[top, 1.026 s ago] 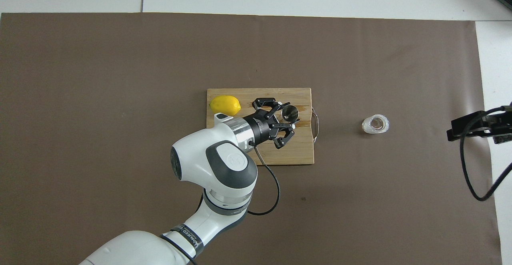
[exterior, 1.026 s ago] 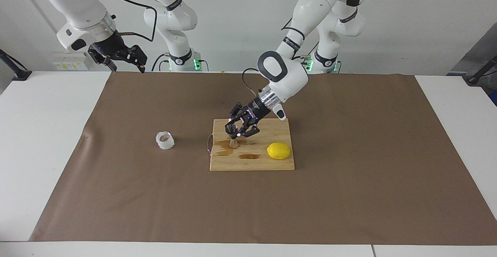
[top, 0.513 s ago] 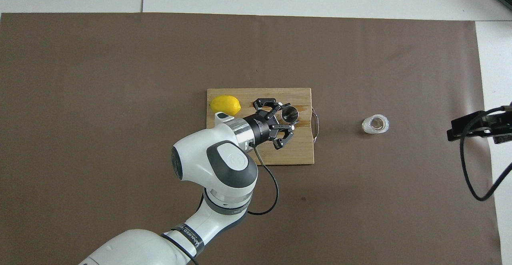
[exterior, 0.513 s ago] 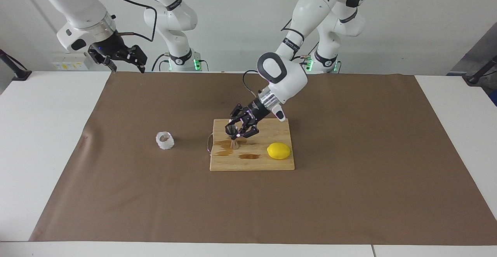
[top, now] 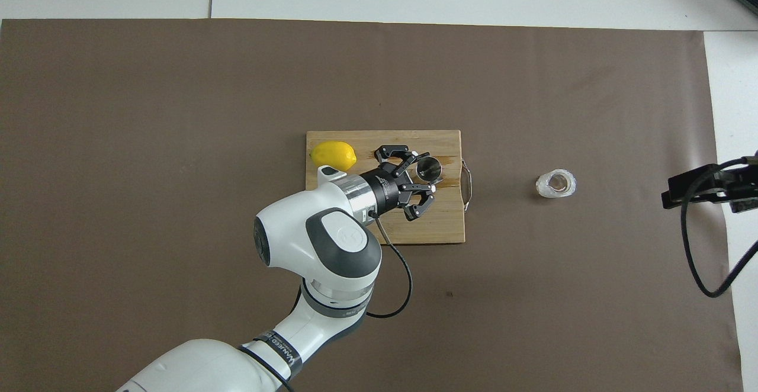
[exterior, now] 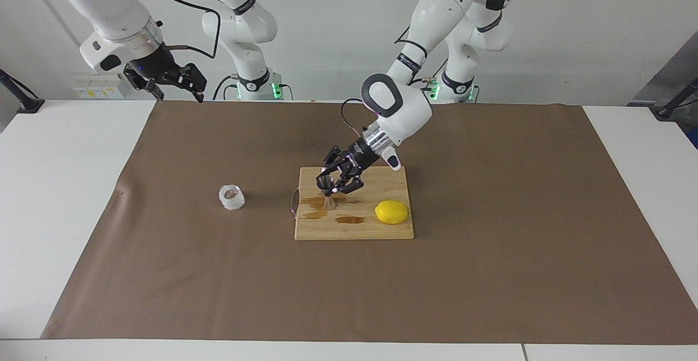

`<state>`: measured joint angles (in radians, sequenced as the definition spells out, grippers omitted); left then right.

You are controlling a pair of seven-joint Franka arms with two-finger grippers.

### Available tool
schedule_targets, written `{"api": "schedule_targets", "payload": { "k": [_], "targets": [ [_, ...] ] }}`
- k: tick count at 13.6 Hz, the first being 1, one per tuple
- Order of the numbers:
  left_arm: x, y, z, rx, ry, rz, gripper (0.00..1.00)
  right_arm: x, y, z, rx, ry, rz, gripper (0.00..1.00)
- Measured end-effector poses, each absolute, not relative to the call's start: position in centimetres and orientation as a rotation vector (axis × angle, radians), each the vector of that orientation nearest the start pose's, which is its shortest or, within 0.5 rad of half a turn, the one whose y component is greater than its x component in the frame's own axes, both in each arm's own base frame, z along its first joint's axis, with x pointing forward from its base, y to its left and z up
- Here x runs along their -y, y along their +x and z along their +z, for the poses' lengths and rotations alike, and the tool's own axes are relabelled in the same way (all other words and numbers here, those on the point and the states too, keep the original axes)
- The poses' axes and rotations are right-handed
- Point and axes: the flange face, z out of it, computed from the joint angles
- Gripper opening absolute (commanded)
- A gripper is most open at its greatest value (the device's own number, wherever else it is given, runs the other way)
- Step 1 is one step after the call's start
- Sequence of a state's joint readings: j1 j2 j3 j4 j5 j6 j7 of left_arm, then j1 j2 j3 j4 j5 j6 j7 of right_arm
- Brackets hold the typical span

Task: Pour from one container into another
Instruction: 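Lower the silver cup onto the board and open the left gripper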

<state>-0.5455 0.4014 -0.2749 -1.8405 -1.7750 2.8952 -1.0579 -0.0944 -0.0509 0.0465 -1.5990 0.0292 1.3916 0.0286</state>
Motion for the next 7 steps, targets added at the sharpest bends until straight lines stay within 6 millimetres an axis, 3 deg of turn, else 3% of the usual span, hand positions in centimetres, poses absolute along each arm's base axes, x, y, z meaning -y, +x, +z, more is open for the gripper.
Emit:
{"api": "schedule_targets", "payload": {
  "k": [2, 5, 7],
  "targets": [
    [41.86, 49.02, 33.27, -1.832, 1.215, -0.658, 0.33, 2.07, 51.82, 62.46, -0.115, -3.102, 0.243, 1.00],
    [41.77, 49.09, 33.27, -1.833, 1.214, -0.655, 0.63, 2.07, 51.82, 62.46, -0.115, -3.102, 0.243, 1.00],
    [41.59, 49.21, 33.26, -1.836, 1.211, -0.648, 0.72, 2.07, 51.82, 62.46, -0.115, -3.102, 0.243, 1.00]
  ]
}}
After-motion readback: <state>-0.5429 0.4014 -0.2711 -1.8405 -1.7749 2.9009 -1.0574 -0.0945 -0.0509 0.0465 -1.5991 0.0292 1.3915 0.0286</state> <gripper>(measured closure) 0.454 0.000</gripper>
